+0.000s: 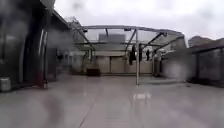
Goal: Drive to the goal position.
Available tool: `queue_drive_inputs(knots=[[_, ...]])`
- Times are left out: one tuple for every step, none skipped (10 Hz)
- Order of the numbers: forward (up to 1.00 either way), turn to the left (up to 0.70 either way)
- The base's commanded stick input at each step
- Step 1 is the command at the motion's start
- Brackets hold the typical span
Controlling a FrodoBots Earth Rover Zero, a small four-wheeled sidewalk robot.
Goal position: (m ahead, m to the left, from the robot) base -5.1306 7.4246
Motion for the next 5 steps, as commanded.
queue_drive_inputs(knots=[[0.70, 0.00], [0.70, 0.00], [0.70, 0.00], [0.70, 0.00], [0.70, 0.00]])
